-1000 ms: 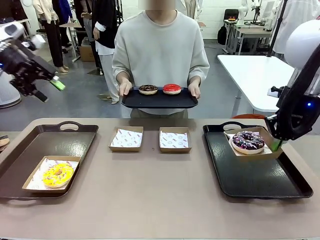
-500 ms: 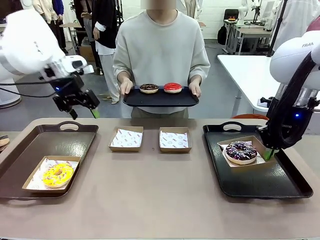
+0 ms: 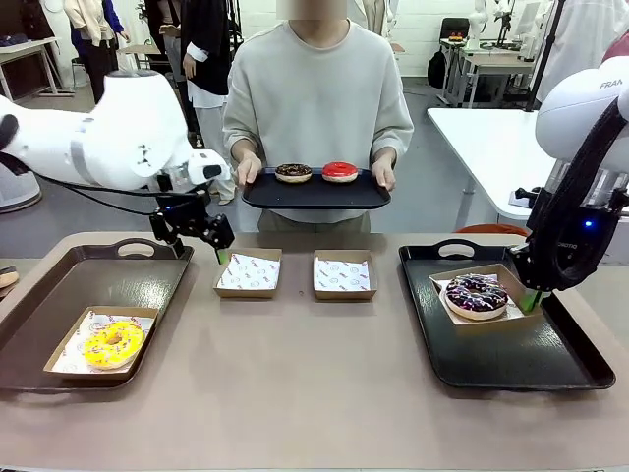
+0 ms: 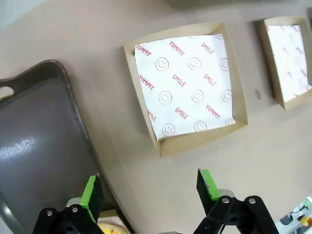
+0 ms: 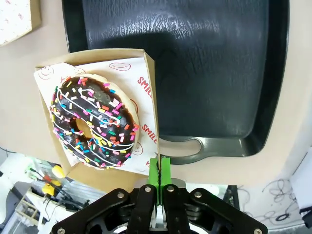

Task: Individually package the donuts and arrange them on the tray.
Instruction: Place the picked Paper togo box on the Handle tray while simultaneously picking up another Paper togo box from the table with the other hand.

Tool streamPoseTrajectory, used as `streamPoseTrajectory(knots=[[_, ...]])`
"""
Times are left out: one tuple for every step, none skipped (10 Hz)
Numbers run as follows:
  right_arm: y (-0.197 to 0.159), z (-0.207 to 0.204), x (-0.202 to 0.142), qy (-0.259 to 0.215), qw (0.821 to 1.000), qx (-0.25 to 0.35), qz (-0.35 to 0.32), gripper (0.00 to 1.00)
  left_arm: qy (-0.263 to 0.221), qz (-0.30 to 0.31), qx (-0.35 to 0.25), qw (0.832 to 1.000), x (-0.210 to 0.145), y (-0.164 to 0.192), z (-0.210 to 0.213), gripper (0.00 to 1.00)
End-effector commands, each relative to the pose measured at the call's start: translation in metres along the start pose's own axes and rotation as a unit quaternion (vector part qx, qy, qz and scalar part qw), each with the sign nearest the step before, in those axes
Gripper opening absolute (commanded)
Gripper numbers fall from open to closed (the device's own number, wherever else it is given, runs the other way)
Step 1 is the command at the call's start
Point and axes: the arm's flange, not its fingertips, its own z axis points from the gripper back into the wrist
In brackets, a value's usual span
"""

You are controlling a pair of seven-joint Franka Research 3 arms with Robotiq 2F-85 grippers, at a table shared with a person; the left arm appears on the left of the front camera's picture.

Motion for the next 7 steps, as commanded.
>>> streamPoseTrajectory(knots=[[-0.001,0.003,-0.002,0.002,1.0,0.001,-0.001,0.01,0.002,0.016,0.013,1.0,0.023,-0.012,-0.016,1.0],[-0.001,0.003,-0.002,0.002,1.0,0.001,-0.001,0.01,0.009,0.022,0.008,1.0,0.029,-0.016,-0.025,1.0],[-0.001,0.003,-0.002,0.002,1.0,0.001,-0.001,0.01,0.007,0.024,0.006,1.0,0.035,-0.019,-0.033,1.0],[-0.001,0.003,-0.002,0.002,1.0,0.001,-0.001,0.01,0.005,0.024,0.006,1.0,0.039,-0.018,-0.04,1.0],[-0.001,0.003,-0.002,0.002,1.0,0.001,-0.001,0.01,0.005,0.026,0.005,1.0,0.037,-0.017,-0.043,1.0],[-0.001,0.003,-0.002,0.002,1.0,0.001,-0.001,0.01,0.015,0.012,-0.007,1.0,0.029,-0.015,-0.038,1.0],[-0.001,0.003,-0.002,0.002,1.0,0.001,-0.001,0.01,0.015,0.012,-0.007,1.0,0.029,-0.015,-0.038,1.0]])
